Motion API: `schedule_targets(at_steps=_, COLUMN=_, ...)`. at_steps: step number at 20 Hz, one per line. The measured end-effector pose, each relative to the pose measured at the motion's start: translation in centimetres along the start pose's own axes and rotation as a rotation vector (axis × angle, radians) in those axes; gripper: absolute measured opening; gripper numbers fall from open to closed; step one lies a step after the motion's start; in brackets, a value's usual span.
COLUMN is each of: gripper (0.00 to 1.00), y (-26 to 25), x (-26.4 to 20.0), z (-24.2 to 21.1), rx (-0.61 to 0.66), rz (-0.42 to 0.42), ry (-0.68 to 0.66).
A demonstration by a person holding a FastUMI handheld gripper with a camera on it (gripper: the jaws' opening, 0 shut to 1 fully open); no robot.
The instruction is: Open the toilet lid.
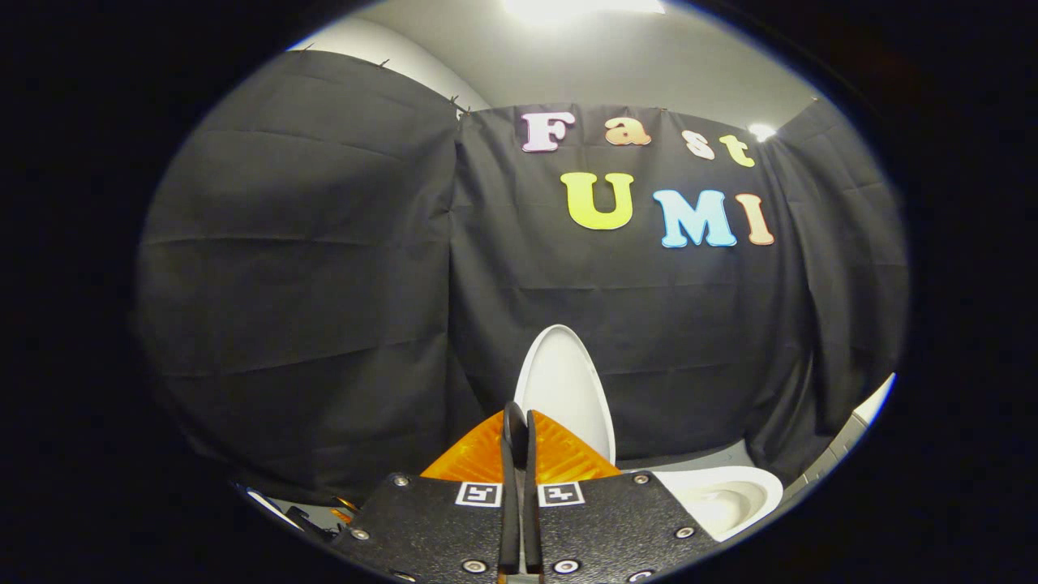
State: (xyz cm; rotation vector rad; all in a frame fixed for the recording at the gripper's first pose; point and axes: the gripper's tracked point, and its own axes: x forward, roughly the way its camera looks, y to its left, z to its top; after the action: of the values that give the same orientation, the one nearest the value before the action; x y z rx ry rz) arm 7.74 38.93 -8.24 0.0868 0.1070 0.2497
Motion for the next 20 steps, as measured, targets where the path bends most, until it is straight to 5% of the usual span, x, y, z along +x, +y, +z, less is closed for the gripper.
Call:
schedule_targets(at_steps=13, gripper=0.09, y=-0.5, x=0.1, z=0.0, rx=-0.066, rz=-0.003, ry=0.038)
schedule_targets(at_steps=16, gripper=0.27, y=0.8, x=-0.4, z=-0.6, rx=0.017, rz=0.089, ry=0.106)
schedule_targets(at_steps=20, gripper=0.82, y=-1.3, x=-3.4, z=2.8, rx=0.018, rz=0.071, ry=0.047)
